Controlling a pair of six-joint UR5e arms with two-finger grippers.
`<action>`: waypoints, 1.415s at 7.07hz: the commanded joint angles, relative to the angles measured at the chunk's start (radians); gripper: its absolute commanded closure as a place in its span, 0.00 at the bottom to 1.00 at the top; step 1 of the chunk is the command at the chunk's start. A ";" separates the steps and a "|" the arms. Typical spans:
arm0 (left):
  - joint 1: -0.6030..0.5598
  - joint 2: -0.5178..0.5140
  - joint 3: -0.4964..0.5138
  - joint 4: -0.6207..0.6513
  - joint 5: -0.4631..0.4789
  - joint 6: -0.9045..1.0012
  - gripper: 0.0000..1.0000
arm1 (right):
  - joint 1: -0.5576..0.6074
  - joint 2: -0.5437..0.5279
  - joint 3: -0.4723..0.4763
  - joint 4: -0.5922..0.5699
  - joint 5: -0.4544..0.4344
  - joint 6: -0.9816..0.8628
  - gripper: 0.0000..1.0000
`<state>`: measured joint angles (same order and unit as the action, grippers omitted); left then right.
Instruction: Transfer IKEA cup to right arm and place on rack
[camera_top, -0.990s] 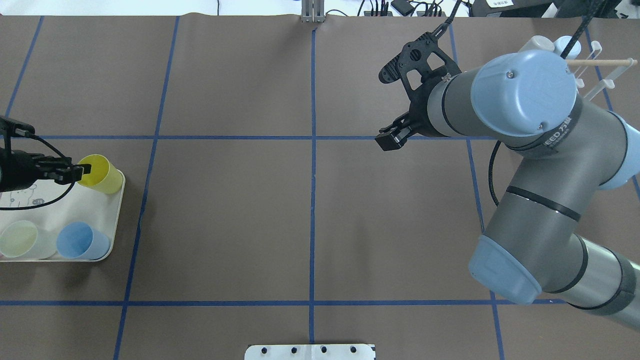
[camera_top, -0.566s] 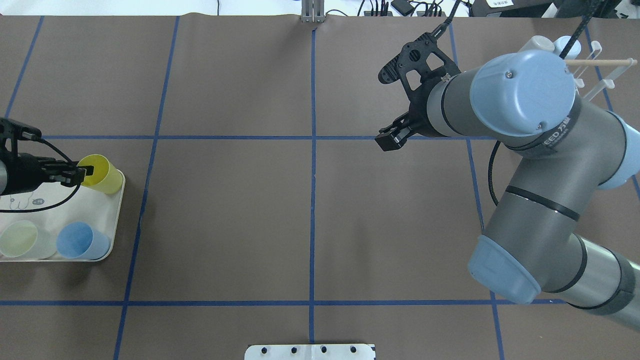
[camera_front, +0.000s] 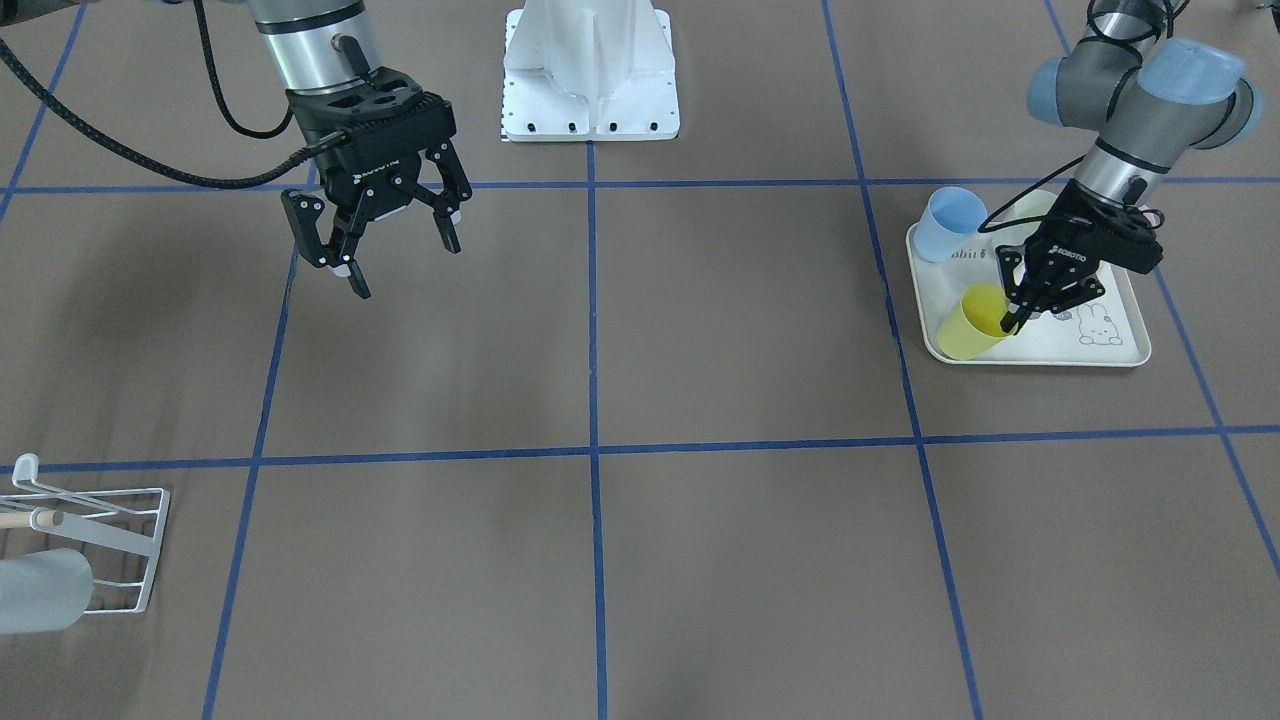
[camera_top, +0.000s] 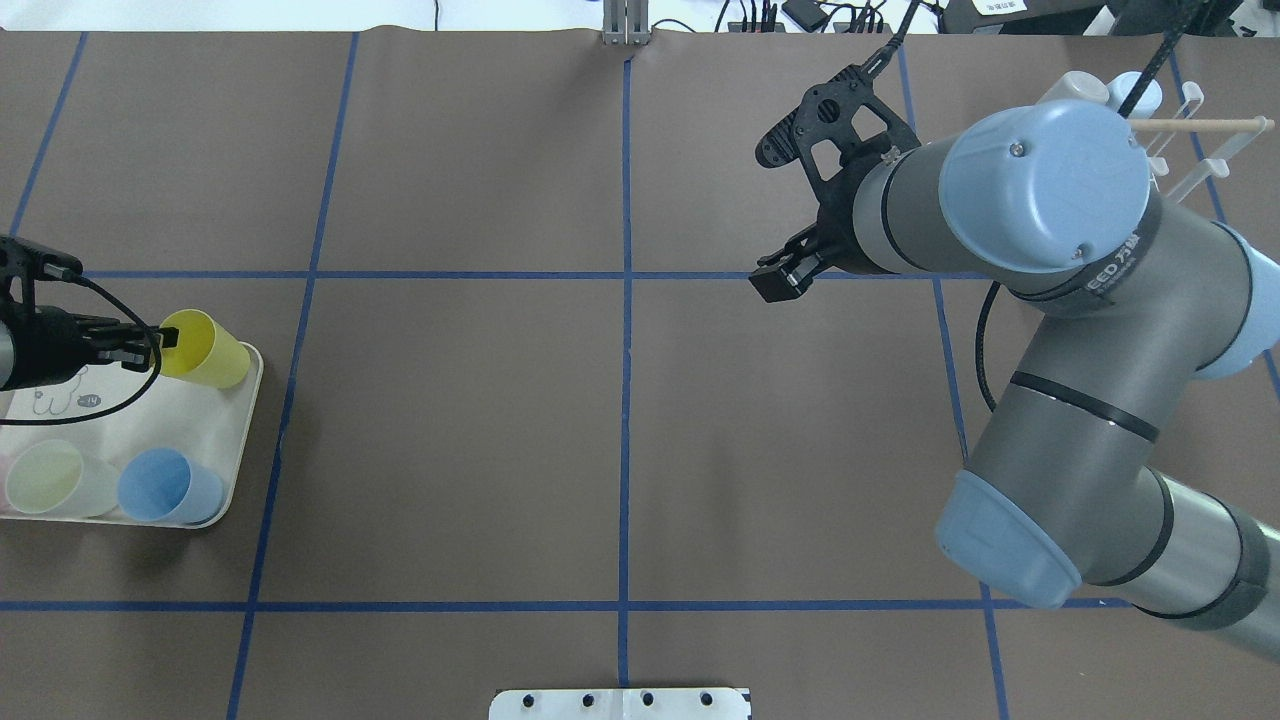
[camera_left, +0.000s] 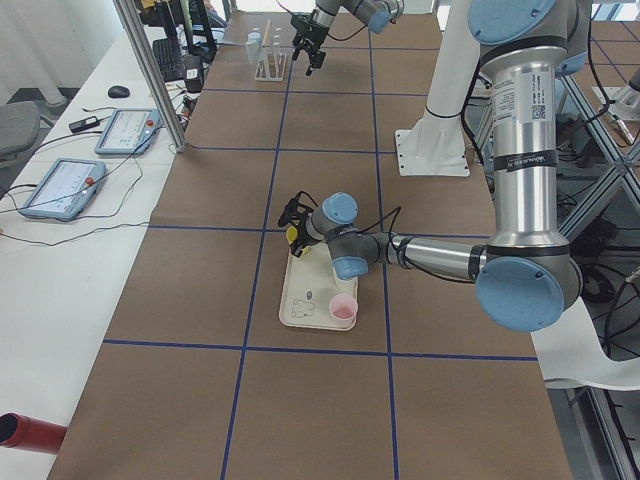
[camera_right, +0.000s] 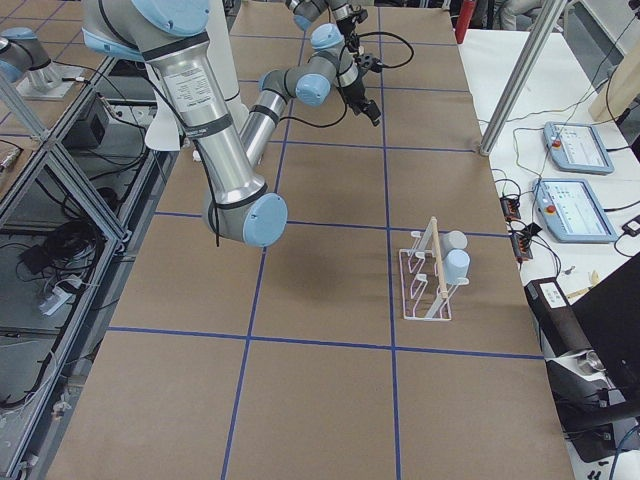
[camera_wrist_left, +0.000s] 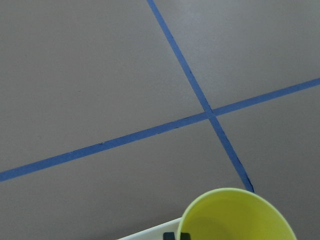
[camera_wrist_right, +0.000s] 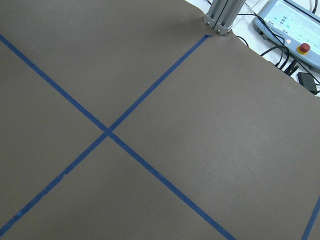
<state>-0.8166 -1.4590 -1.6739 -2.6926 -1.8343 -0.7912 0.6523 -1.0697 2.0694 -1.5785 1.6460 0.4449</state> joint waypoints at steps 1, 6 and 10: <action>-0.028 0.000 -0.024 0.008 -0.009 0.007 1.00 | -0.005 -0.001 0.000 0.002 0.000 0.000 0.01; -0.110 -0.006 -0.275 0.034 -0.216 -0.421 1.00 | -0.127 -0.003 -0.011 0.185 -0.064 0.009 0.01; -0.006 -0.213 -0.328 -0.016 -0.303 -0.826 1.00 | -0.294 -0.007 -0.049 0.461 -0.176 0.002 0.01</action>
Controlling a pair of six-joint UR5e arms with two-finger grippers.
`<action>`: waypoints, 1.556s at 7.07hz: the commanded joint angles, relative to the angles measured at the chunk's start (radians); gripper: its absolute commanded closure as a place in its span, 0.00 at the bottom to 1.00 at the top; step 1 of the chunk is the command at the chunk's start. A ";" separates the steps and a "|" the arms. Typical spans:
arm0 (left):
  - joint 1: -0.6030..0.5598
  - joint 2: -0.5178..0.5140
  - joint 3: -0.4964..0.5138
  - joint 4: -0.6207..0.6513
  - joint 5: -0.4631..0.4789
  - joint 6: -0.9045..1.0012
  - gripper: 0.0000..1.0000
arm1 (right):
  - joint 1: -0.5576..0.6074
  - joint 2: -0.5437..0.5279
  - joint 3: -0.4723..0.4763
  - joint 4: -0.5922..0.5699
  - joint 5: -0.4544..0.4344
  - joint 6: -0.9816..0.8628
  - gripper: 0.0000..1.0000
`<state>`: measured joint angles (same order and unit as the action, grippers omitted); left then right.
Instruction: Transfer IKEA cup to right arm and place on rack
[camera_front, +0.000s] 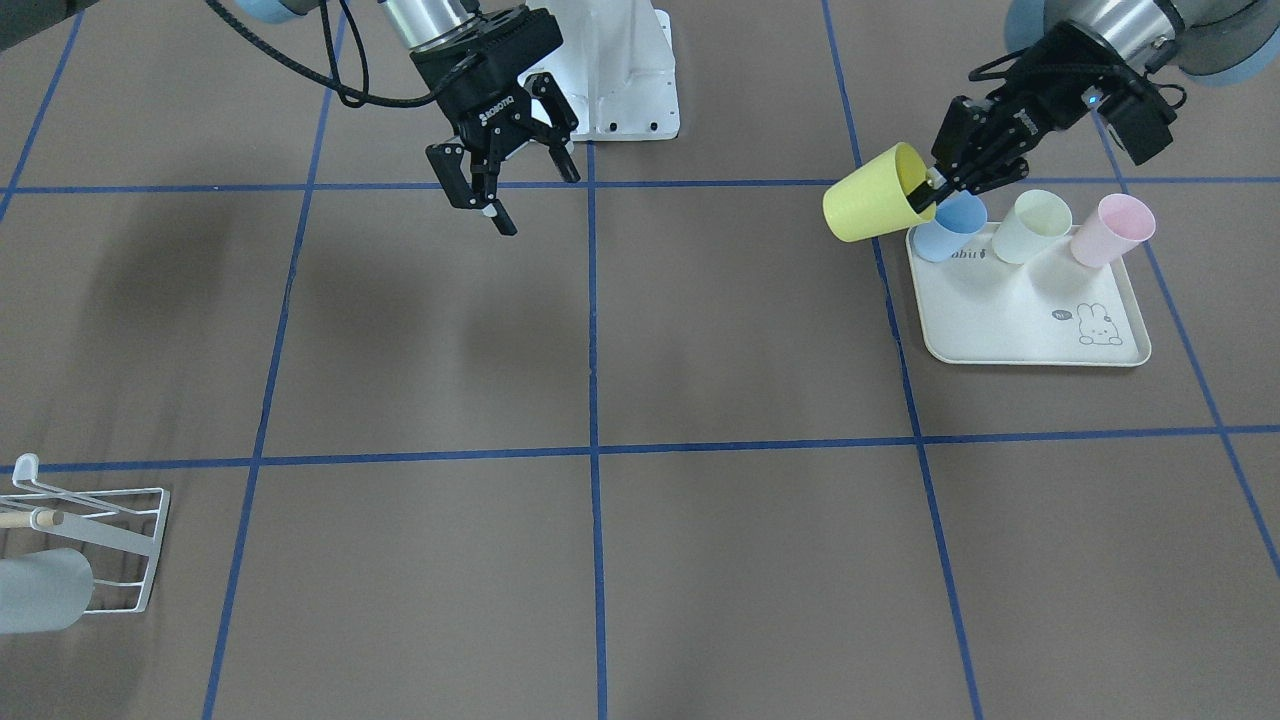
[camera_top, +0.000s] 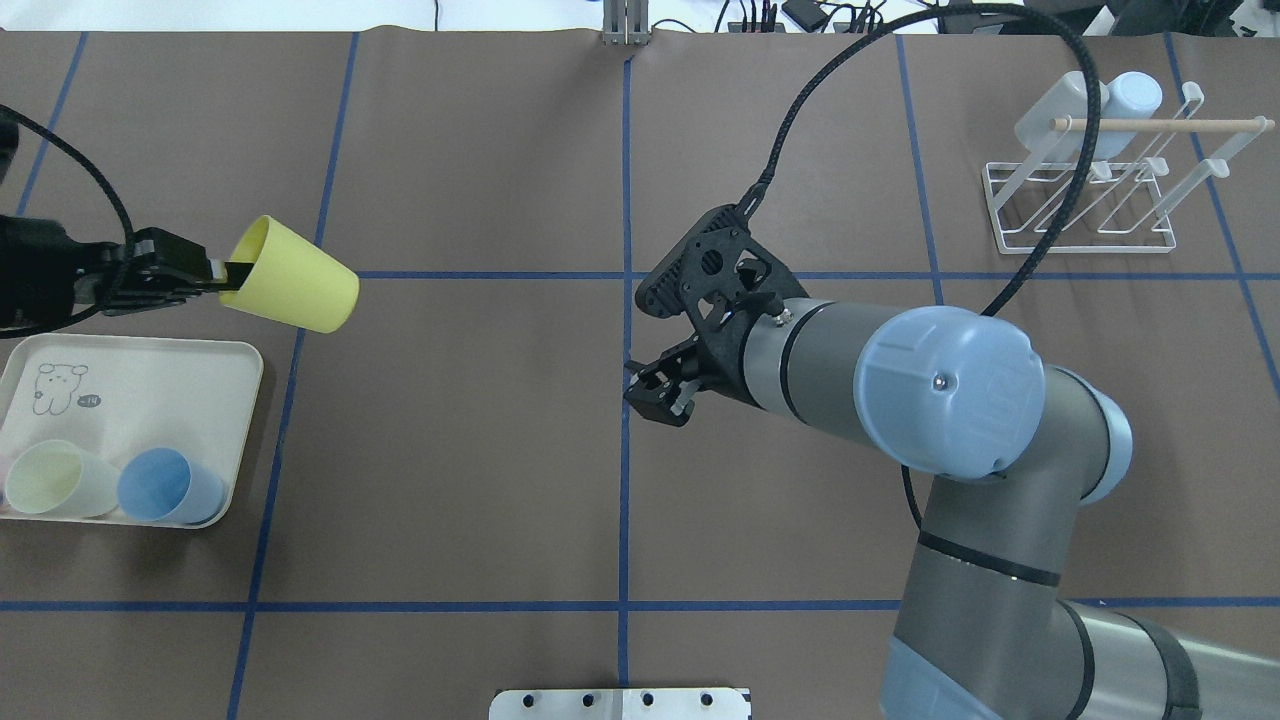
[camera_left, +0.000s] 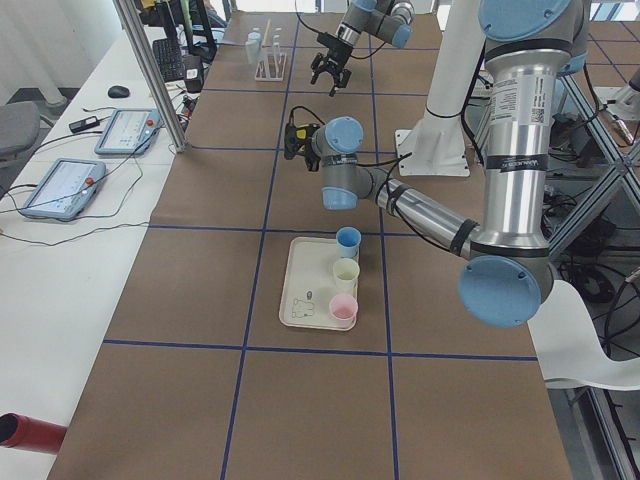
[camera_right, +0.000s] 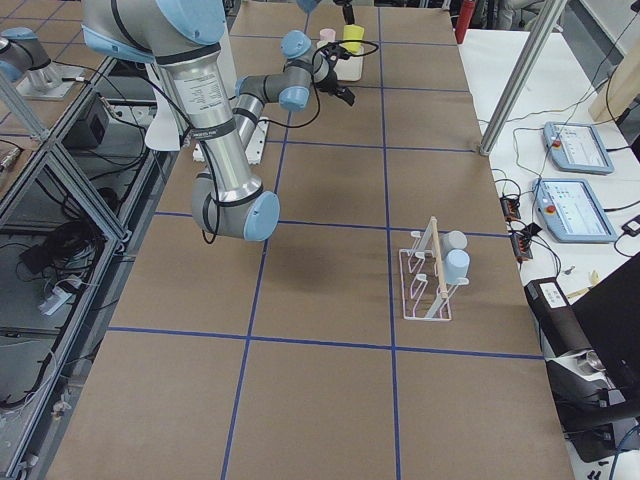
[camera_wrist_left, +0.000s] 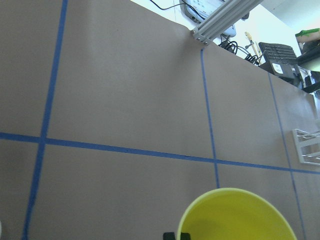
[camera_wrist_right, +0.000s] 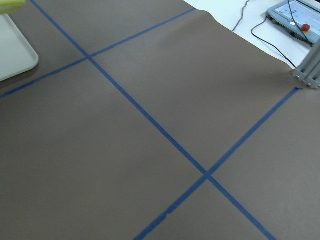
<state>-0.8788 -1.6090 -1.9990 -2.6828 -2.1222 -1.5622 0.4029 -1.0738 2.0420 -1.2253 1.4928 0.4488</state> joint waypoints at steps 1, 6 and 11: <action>0.114 -0.109 -0.003 -0.029 -0.013 -0.056 1.00 | -0.068 -0.008 -0.052 0.204 -0.052 -0.007 0.01; 0.208 -0.221 0.017 -0.026 0.002 -0.085 1.00 | -0.121 -0.009 -0.086 0.401 -0.057 -0.125 0.01; 0.210 -0.221 0.031 -0.025 0.004 -0.079 1.00 | -0.131 0.000 -0.062 0.415 -0.057 -0.125 0.01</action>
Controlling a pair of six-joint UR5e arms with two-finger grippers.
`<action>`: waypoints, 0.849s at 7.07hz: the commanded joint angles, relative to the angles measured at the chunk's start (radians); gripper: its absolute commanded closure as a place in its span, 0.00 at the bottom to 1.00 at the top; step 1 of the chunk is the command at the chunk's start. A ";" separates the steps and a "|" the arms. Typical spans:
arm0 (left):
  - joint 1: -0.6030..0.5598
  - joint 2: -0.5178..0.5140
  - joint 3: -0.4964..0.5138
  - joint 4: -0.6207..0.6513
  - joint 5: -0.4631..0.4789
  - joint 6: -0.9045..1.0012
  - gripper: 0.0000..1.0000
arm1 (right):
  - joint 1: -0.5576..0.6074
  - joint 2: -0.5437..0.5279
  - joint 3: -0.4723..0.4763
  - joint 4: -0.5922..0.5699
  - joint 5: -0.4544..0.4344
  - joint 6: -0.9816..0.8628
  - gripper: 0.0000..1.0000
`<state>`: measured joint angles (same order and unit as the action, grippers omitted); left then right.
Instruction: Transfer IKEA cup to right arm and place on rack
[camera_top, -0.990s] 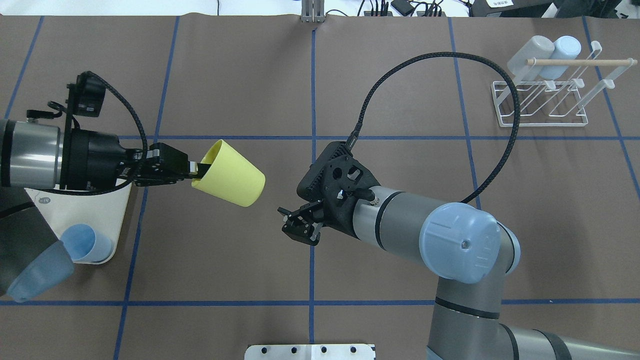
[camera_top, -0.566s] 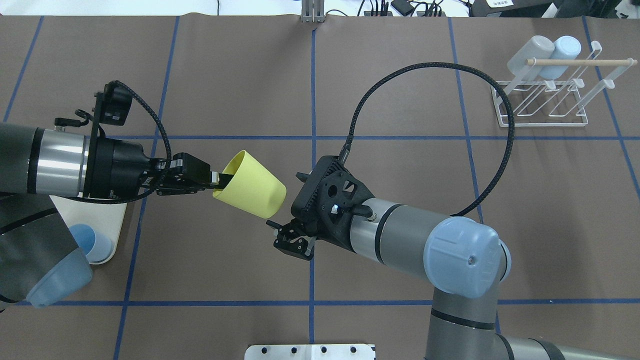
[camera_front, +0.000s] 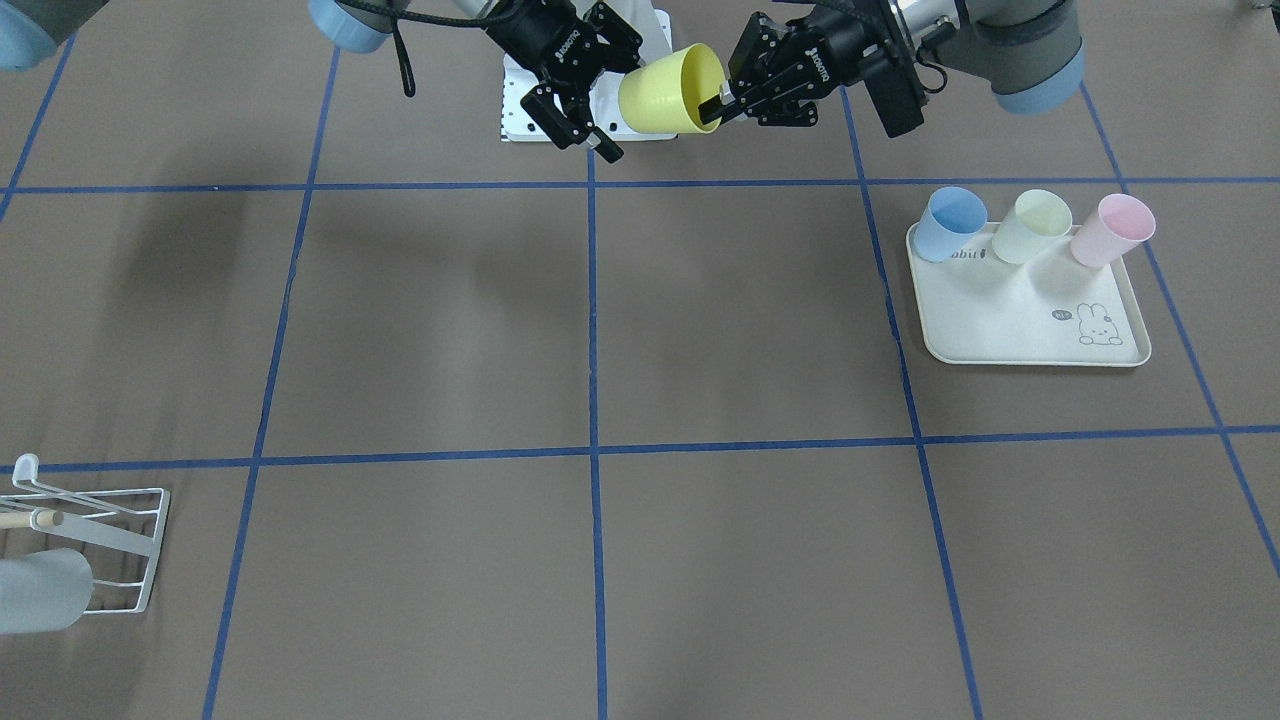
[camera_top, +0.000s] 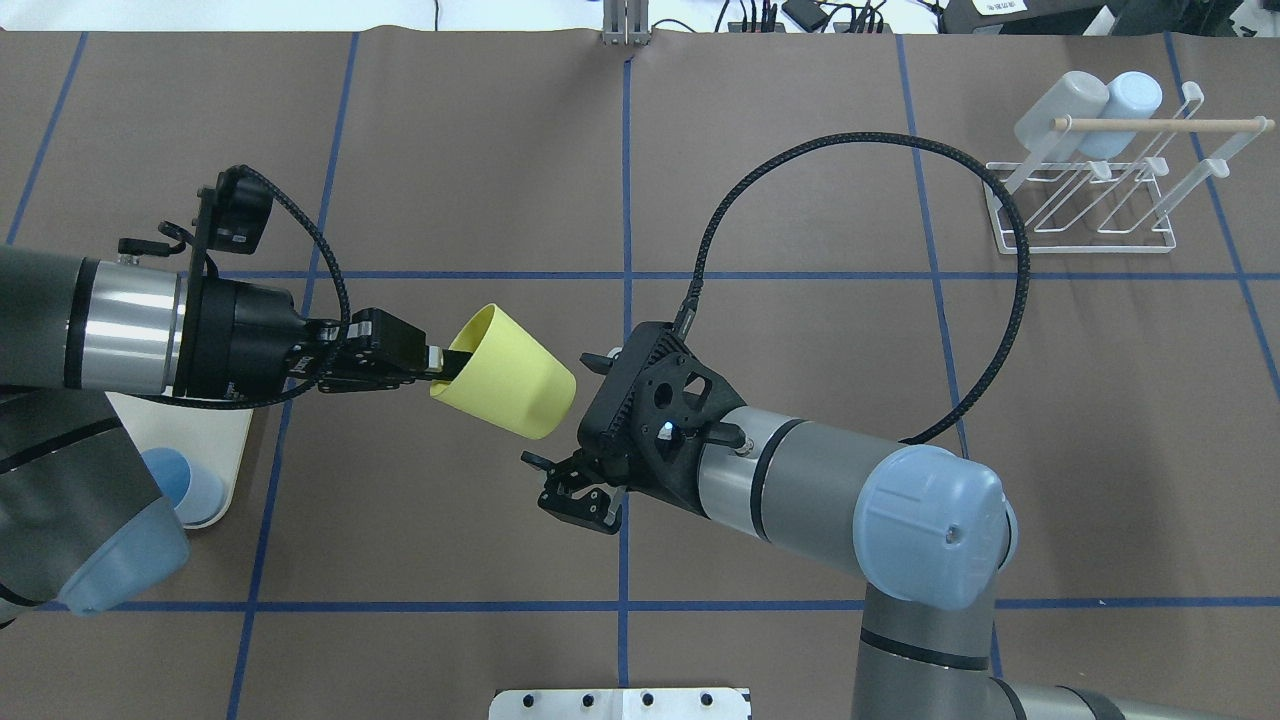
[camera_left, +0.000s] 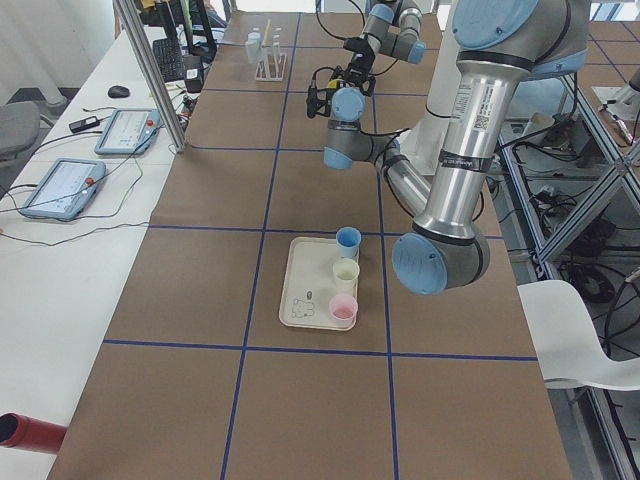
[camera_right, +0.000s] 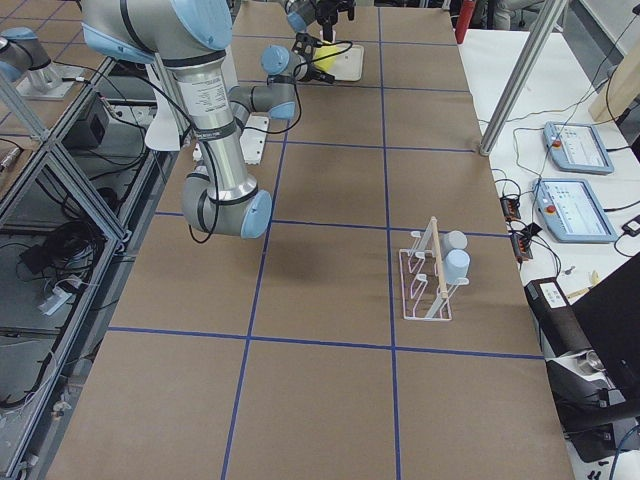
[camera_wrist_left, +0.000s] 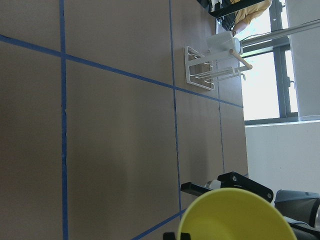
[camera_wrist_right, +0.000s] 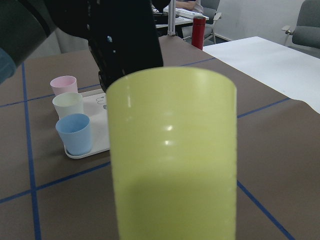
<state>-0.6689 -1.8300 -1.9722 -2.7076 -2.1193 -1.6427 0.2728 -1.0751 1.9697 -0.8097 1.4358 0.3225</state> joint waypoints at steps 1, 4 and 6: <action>0.000 0.000 0.007 0.000 0.001 0.001 1.00 | -0.004 0.001 0.014 0.000 0.000 0.001 0.01; 0.054 -0.014 0.013 0.000 0.050 0.001 1.00 | -0.007 0.003 0.015 0.000 0.000 0.001 0.01; 0.054 -0.012 0.013 -0.001 0.050 0.001 1.00 | -0.007 0.003 0.015 0.000 0.000 0.001 0.09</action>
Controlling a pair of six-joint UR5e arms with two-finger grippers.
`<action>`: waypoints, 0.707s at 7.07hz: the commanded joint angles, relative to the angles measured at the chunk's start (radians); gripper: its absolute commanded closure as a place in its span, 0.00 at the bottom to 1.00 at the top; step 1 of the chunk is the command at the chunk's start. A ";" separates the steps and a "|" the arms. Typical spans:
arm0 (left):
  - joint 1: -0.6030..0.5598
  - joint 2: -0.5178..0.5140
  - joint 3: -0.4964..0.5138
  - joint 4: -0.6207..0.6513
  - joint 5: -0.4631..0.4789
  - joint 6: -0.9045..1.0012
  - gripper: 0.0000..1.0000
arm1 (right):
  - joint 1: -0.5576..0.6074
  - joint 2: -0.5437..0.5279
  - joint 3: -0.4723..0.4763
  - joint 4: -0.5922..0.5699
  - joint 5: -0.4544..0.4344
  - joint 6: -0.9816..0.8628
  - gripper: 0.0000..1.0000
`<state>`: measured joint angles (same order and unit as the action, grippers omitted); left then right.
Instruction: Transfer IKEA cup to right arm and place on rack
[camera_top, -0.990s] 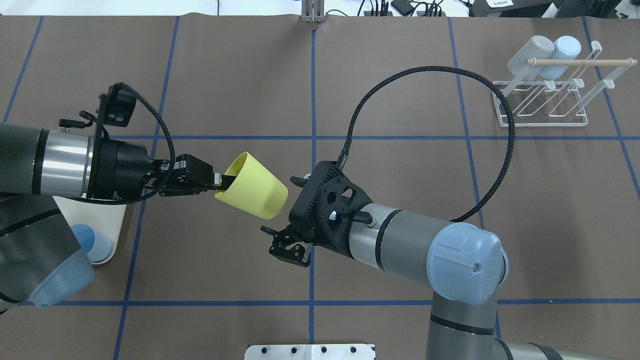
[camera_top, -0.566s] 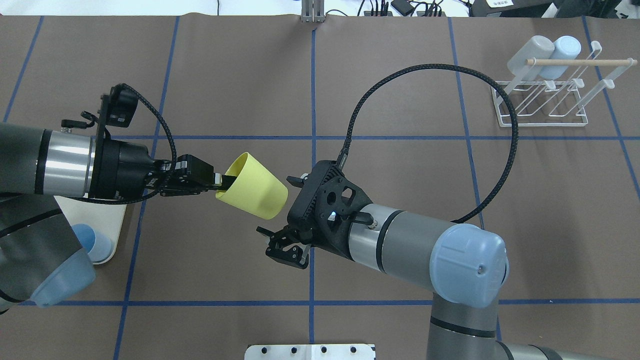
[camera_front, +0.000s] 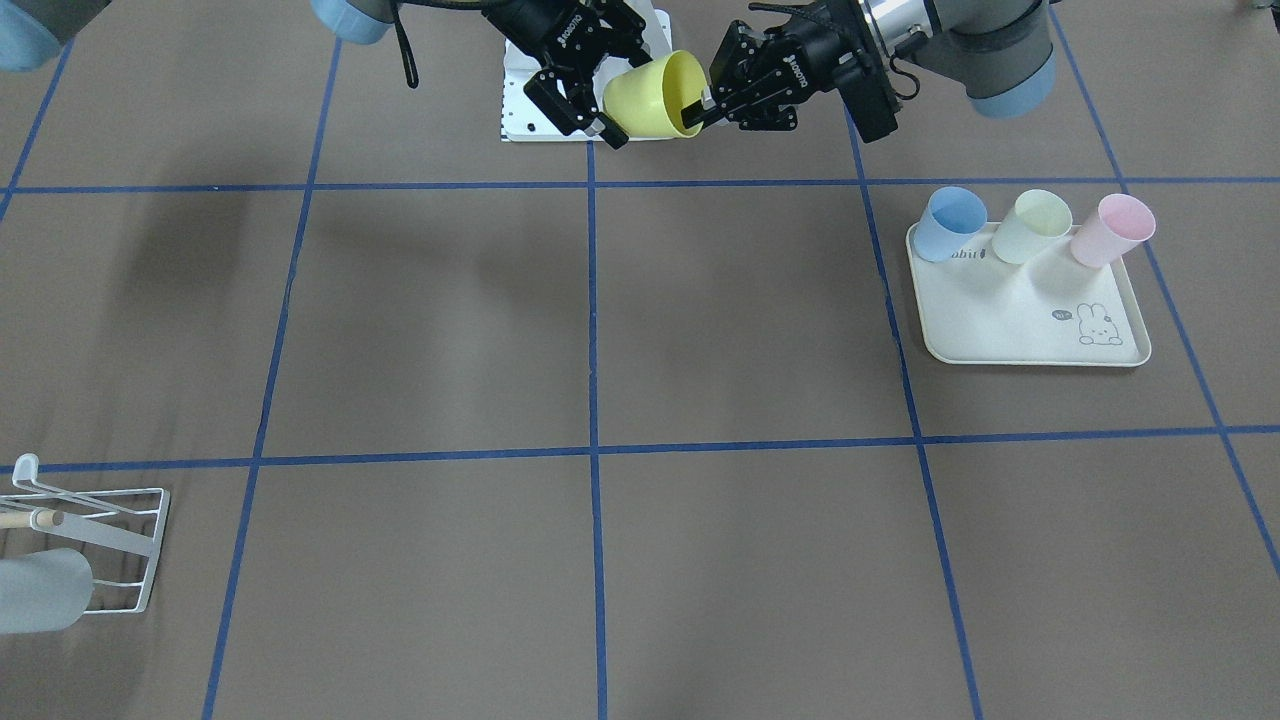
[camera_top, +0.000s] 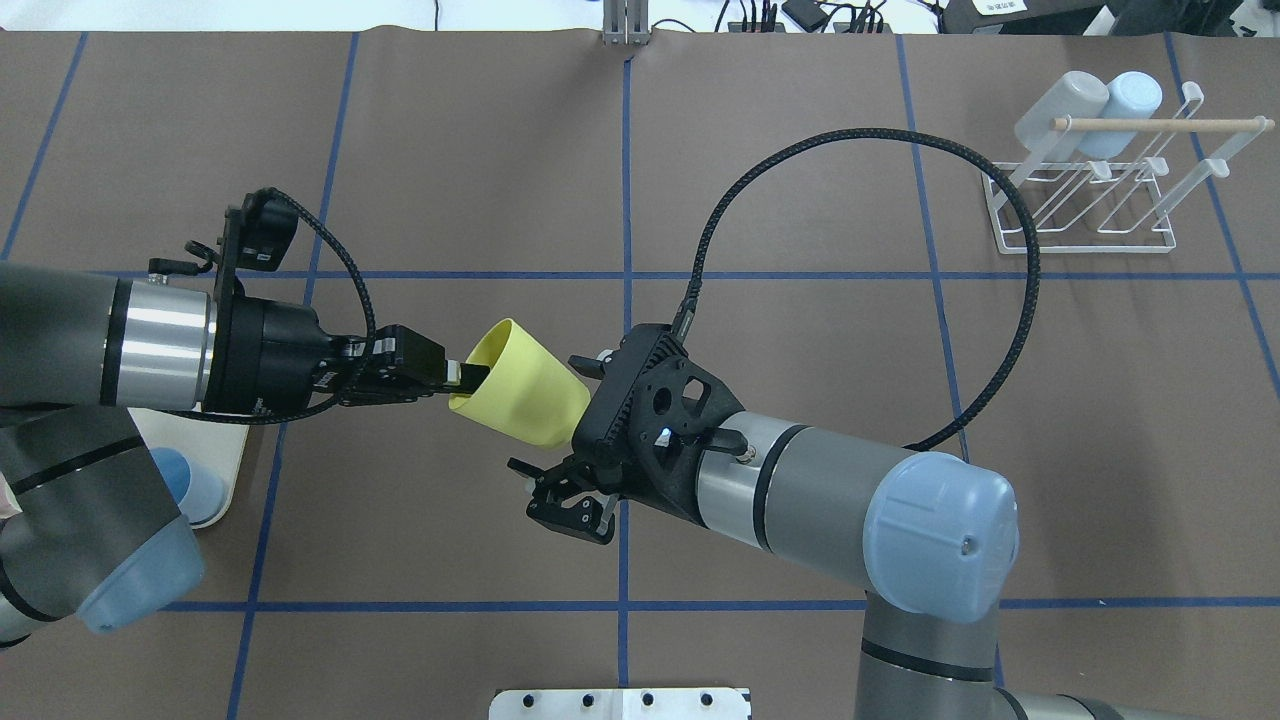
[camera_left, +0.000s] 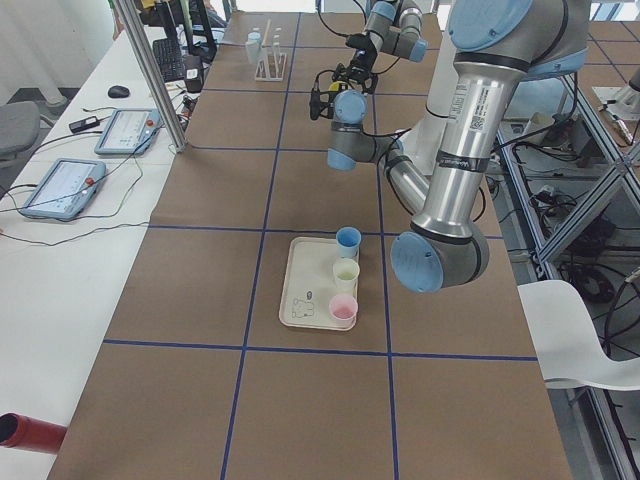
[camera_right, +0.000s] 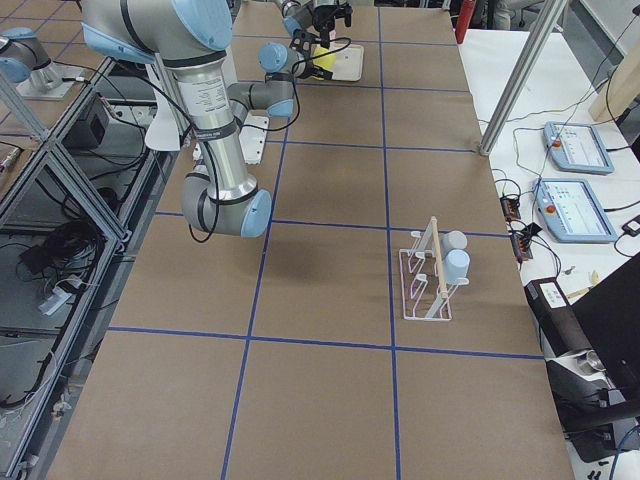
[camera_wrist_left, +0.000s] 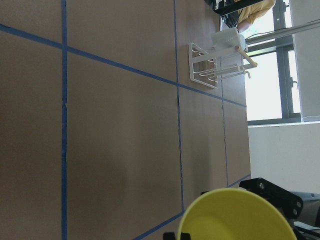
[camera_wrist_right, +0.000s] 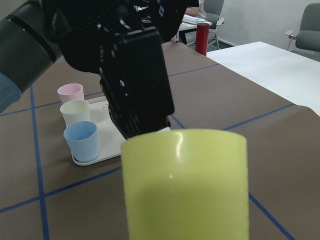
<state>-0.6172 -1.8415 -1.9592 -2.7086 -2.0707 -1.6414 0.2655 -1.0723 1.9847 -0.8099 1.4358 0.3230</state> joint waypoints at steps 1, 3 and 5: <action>0.002 -0.001 0.000 0.000 0.001 0.000 1.00 | 0.000 -0.001 0.002 0.000 0.003 0.001 0.32; 0.002 0.001 0.000 -0.002 0.001 0.000 1.00 | 0.001 -0.015 0.025 0.000 0.009 0.004 0.87; 0.002 0.001 -0.001 0.000 0.000 0.003 0.02 | 0.001 -0.014 0.025 0.000 0.008 0.007 0.90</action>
<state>-0.6152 -1.8410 -1.9594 -2.7100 -2.0702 -1.6406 0.2667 -1.0859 2.0088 -0.8100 1.4446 0.3279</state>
